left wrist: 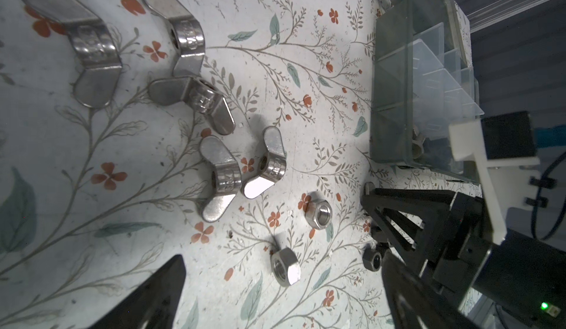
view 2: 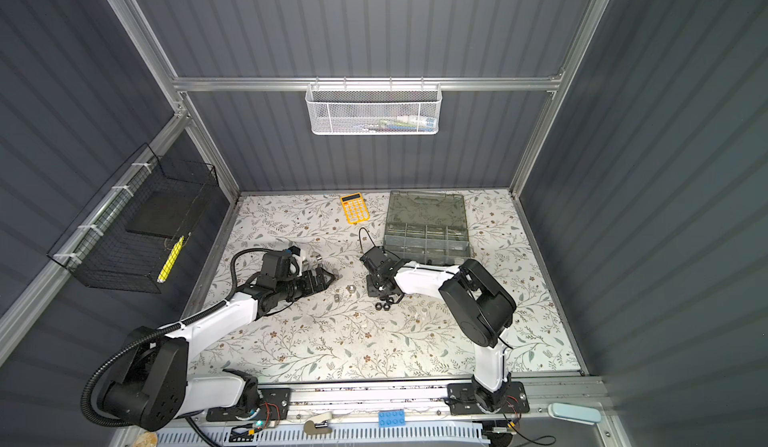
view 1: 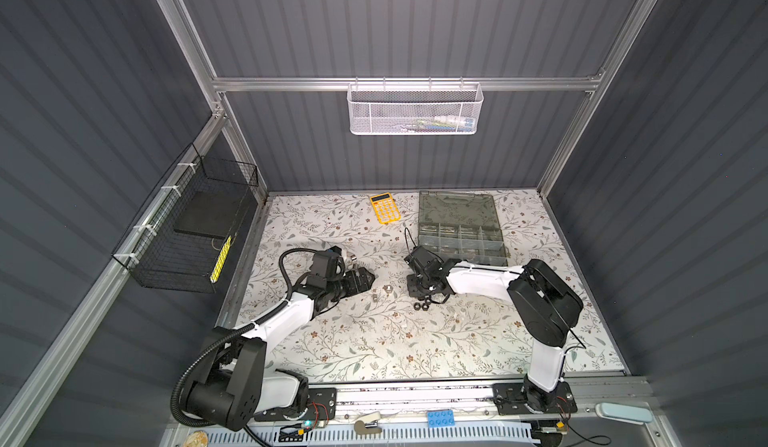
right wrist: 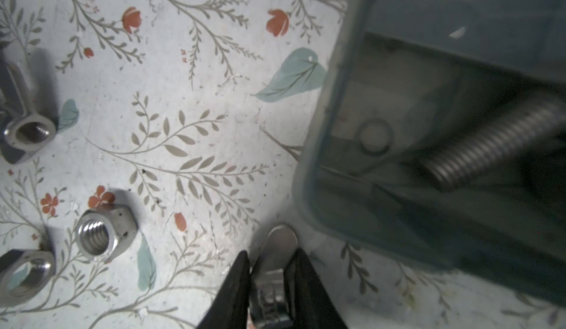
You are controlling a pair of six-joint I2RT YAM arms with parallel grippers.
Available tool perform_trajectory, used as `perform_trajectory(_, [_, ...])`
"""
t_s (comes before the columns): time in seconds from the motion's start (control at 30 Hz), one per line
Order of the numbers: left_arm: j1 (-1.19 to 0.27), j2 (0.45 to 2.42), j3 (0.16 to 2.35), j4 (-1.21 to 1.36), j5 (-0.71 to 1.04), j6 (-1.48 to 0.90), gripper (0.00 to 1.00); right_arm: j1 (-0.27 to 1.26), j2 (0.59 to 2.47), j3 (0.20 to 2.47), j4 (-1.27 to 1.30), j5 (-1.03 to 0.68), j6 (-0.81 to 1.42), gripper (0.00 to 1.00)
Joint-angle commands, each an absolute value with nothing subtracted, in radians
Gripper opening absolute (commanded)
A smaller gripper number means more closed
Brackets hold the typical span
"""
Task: Sort the screws and nuts into containers
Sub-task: 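Lower the right gripper onto a silver wing nut beside the box and close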
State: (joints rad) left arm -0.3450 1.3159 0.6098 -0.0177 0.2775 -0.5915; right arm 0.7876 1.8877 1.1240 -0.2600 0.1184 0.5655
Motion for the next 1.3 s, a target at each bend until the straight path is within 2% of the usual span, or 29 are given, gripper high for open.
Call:
perform_trajectory(0.0, [-0.337, 1.301, 0.605, -0.024, 0.287, -0.602, 1.00, 0.796, 1.900, 1.126, -0.295, 0.132, 0.563, 0.23])
perform_trajectory(0.17, [-0.337, 1.280, 0.593, -0.040, 0.274, -0.603, 1.00, 0.800, 1.906, 1.139, -0.300, 0.130, 0.557, 0.17])
perform_trajectory(0.4, [-0.337, 1.290, 0.595, -0.033, 0.278, -0.607, 1.00, 0.801, 1.896, 1.137, -0.295, 0.126, 0.547, 0.13])
perform_trajectory(1.27, [-0.337, 1.299, 0.635, -0.025, 0.300, -0.621, 1.00, 0.796, 1.830, 1.210, -0.316, 0.097, 0.495, 0.11])
